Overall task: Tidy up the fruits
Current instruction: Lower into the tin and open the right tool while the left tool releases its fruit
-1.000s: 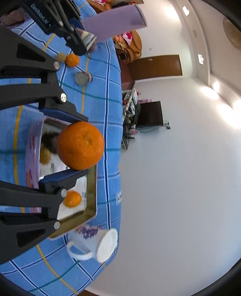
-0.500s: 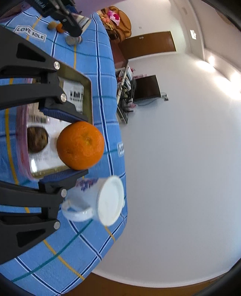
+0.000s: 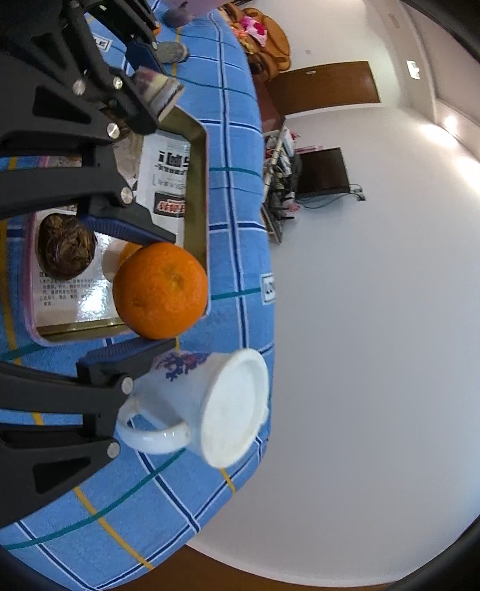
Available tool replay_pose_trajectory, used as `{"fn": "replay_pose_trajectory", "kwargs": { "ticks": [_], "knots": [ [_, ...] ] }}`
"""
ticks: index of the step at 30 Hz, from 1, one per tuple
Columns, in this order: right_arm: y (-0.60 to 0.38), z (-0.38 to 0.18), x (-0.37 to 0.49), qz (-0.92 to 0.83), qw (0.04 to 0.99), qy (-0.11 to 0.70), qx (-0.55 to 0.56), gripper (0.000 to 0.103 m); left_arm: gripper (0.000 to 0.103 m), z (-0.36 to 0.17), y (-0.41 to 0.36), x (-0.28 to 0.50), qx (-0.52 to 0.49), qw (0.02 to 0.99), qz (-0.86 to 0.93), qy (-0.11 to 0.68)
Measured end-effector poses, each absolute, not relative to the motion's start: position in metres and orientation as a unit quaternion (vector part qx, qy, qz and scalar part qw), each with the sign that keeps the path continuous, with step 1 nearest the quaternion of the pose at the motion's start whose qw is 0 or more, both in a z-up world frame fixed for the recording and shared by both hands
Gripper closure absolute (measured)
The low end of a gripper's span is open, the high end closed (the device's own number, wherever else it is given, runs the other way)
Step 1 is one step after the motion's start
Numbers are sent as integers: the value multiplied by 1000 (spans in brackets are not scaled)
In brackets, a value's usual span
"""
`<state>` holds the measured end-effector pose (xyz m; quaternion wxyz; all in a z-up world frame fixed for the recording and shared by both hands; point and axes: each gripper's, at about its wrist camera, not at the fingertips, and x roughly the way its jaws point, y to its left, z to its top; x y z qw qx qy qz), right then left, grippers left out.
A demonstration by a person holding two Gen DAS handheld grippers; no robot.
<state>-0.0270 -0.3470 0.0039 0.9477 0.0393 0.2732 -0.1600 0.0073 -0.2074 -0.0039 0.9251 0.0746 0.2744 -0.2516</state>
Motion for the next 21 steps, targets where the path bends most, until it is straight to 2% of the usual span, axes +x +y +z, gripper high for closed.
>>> {"fn": "replay_pose_trajectory", "kwargs": {
  "ticks": [21],
  "knots": [
    [-343,-12,-10,-119,938,323,41,49,64,-14,-212,28,85,917,-224,318]
  ]
}}
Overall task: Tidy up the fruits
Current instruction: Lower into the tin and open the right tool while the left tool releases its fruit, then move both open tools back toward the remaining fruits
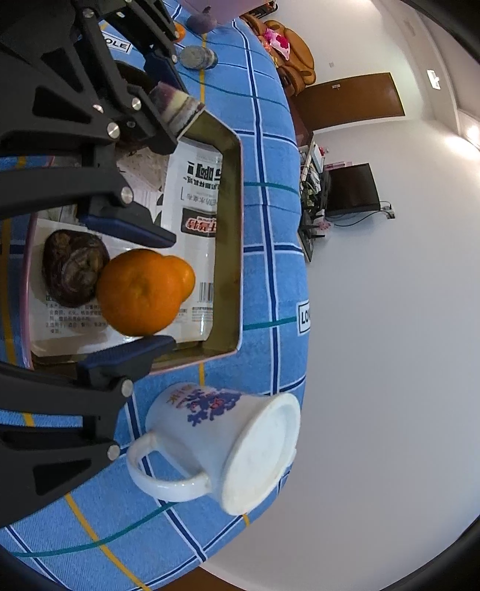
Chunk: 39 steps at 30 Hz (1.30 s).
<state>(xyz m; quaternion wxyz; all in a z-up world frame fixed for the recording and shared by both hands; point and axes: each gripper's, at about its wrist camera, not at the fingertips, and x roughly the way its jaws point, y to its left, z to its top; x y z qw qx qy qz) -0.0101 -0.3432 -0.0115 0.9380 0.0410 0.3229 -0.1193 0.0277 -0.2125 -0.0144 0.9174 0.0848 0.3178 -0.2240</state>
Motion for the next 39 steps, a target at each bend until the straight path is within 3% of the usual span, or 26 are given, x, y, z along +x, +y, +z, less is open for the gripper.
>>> {"fn": "replay_pose_trajectory", "kwargs": {
  "ticks": [5,11,13,14,17,27,39],
  "knots": [
    [-342,-10,-11,-111,941,315,45,48,64,-16,-209,29,80,919,-212,321],
    [-350,-3,-20,-93,949,289,81,33,61,-11,-201,24,70,930,-201,300],
    [-355,1,-25,-77,954,271,104,8,42,-7,-200,15,80,936,-204,277],
    [-357,3,-28,-67,956,261,117,4,30,-4,-199,10,84,940,-200,264],
    [-357,10,-36,-61,962,235,125,3,28,4,-197,-3,90,949,-196,228],
    [-362,22,-50,-93,968,189,135,3,28,5,-165,-1,69,960,-139,233],
    [-331,27,-69,-137,981,132,48,0,28,2,-140,-1,75,970,-89,215]
  ]
}}
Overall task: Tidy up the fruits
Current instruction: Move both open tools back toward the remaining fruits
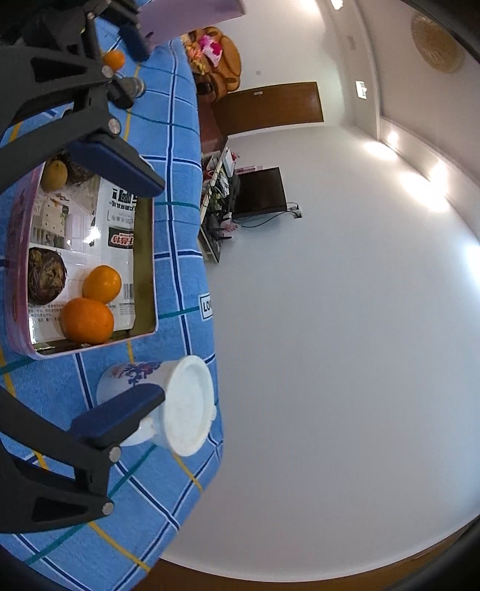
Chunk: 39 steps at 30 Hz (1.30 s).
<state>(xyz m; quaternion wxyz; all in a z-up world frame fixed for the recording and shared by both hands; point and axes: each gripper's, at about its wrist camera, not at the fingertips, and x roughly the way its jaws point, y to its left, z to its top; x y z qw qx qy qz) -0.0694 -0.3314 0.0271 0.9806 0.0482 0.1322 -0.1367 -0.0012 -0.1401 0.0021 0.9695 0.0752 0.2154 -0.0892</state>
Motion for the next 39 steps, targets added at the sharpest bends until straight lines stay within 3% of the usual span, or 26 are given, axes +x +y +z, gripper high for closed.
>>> {"fn": "replay_pose_trajectory", "kwargs": {
  "ticks": [22,39],
  "knots": [
    [-324,23,-79,-167,975,130,68,0,28,0,-99,-5,28,970,-77,227],
    [-287,22,-95,-176,971,140,85,0,28,-6,-72,-10,77,960,-97,252]
  ]
}}
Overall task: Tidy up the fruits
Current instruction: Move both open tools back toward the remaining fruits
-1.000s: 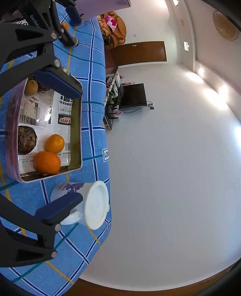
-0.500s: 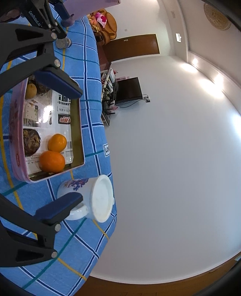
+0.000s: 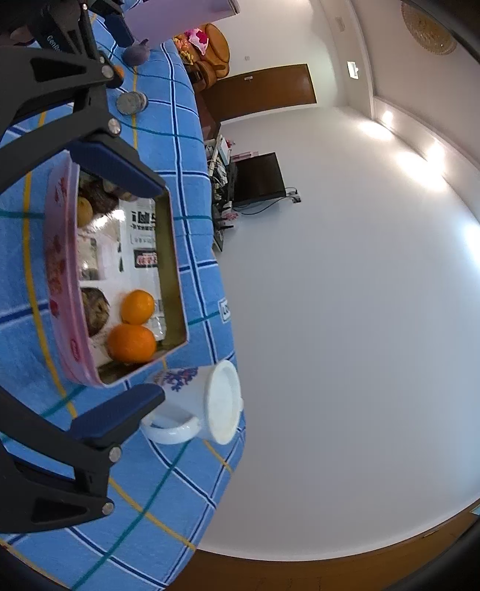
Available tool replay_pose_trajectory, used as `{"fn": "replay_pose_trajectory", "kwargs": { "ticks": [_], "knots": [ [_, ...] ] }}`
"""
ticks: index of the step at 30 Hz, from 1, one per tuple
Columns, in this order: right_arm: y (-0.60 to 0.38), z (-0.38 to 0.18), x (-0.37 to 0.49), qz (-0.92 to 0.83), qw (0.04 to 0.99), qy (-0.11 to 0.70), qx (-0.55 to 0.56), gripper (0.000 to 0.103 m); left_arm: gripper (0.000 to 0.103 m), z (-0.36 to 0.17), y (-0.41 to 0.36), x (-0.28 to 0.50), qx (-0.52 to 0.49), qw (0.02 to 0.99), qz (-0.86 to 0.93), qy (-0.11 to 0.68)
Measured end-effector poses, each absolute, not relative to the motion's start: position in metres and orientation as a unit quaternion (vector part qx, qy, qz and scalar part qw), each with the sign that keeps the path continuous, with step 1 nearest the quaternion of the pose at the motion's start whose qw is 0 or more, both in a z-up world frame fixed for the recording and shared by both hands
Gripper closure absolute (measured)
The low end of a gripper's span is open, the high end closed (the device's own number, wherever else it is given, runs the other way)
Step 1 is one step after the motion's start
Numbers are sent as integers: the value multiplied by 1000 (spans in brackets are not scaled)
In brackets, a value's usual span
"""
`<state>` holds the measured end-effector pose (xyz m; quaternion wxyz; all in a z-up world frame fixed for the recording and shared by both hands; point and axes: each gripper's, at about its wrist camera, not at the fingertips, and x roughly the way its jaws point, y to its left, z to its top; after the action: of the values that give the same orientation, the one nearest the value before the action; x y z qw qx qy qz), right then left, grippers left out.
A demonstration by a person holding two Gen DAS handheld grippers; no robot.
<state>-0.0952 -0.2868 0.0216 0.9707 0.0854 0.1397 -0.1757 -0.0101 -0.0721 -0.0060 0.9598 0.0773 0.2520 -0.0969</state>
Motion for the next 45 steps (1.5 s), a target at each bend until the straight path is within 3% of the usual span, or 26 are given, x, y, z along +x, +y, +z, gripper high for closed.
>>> {"fn": "replay_pose_trajectory", "kwargs": {
  "ticks": [45],
  "knots": [
    [-116,10,-4,-51,976,203,60,0,28,-15,81,76,40,956,-10,289]
  ]
}}
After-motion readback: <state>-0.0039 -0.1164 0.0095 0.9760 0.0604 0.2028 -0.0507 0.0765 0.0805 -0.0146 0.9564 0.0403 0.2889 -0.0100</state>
